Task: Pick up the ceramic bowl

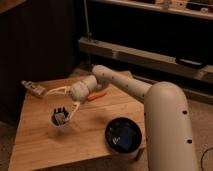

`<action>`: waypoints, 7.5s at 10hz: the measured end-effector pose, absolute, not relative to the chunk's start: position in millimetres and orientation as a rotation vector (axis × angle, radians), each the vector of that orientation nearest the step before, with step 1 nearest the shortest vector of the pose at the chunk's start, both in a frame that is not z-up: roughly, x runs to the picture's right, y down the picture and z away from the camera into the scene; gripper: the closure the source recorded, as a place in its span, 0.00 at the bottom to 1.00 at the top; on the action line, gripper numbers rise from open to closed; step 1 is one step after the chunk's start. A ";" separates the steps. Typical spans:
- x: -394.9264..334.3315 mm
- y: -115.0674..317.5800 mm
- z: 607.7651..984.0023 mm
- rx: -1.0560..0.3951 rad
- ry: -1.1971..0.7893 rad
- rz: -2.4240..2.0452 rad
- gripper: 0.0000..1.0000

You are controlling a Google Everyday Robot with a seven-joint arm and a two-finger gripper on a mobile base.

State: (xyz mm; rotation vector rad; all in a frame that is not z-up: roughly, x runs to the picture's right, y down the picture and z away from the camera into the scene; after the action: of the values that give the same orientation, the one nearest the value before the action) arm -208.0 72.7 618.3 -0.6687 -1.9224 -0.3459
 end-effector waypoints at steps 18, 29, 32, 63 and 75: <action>-208.0 72.7 618.3 -0.669 -1.922 -0.346 0.20; -143.1 45.5 577.1 -0.486 -1.731 -0.690 0.20; -139.9 44.2 571.2 -0.475 -1.718 -0.731 0.20; 70.5 197.6 539.6 -0.599 -0.840 -0.806 0.20; 87.5 170.9 559.0 -0.505 -0.743 -0.786 0.20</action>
State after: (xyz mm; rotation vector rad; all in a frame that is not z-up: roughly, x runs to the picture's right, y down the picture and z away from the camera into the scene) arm 87.5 170.9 559.0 -0.5050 -0.7428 -0.7860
